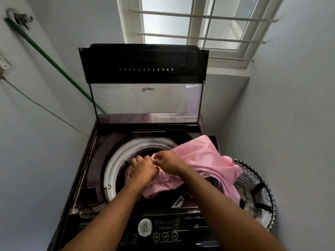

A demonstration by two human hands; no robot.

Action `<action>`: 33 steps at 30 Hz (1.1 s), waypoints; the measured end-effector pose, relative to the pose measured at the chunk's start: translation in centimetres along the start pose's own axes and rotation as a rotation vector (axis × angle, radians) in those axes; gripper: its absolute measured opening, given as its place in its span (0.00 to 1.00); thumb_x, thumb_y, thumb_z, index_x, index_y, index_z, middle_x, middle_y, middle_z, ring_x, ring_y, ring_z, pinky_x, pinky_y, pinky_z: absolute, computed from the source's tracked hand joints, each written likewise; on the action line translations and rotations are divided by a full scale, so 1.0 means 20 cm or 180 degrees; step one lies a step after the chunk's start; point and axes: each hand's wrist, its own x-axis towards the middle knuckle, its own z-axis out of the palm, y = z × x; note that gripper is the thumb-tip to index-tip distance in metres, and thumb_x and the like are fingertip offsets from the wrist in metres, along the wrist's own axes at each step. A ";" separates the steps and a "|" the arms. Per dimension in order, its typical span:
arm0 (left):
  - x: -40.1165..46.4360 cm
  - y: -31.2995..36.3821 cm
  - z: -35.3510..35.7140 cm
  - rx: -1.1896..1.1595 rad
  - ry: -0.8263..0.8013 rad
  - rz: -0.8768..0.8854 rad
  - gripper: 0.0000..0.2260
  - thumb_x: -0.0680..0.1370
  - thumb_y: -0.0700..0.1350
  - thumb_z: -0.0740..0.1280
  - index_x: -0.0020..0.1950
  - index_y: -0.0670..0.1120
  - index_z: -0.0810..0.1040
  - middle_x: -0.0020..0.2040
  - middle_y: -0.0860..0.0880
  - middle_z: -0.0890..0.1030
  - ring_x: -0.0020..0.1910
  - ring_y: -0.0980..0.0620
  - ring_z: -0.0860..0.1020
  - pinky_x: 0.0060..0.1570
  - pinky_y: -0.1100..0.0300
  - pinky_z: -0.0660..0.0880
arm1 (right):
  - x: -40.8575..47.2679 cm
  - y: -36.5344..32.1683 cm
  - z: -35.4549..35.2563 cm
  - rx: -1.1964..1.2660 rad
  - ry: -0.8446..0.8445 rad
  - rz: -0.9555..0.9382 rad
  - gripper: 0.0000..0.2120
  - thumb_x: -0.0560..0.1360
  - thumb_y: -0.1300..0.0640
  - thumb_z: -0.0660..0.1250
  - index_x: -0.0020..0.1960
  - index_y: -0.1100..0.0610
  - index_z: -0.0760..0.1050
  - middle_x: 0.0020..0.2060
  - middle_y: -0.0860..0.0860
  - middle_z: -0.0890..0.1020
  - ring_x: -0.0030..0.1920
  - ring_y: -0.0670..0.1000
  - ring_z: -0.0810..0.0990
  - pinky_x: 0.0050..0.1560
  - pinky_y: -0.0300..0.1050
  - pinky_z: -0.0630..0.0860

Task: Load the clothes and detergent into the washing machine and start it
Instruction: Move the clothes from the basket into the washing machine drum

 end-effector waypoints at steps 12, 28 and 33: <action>-0.09 0.71 0.25 -0.0901 -0.0502 0.2117 0.29 0.71 0.46 0.76 0.70 0.46 0.71 0.67 0.46 0.72 0.70 0.47 0.68 0.71 0.57 0.62 | -0.28 0.78 -0.36 0.0915 0.1784 0.2487 0.54 0.61 0.32 0.76 0.77 0.52 0.56 0.74 0.60 0.62 0.73 0.63 0.62 0.70 0.61 0.61; -0.04 0.79 0.29 -0.1277 -0.0511 0.1841 0.48 0.69 0.48 0.79 0.80 0.58 0.52 0.69 0.47 0.71 0.65 0.48 0.73 0.64 0.52 0.74 | -0.24 0.71 -0.38 0.1931 0.2588 0.1369 0.13 0.68 0.50 0.73 0.38 0.61 0.78 0.31 0.53 0.82 0.34 0.54 0.80 0.35 0.47 0.75; -0.08 0.70 0.08 -0.1933 -0.0081 0.1820 0.30 0.69 0.47 0.79 0.67 0.59 0.71 0.54 0.52 0.83 0.51 0.52 0.82 0.51 0.56 0.80 | -0.25 0.35 -0.51 0.2512 0.3115 0.0905 0.04 0.64 0.60 0.70 0.34 0.60 0.79 0.28 0.50 0.79 0.29 0.50 0.77 0.29 0.40 0.72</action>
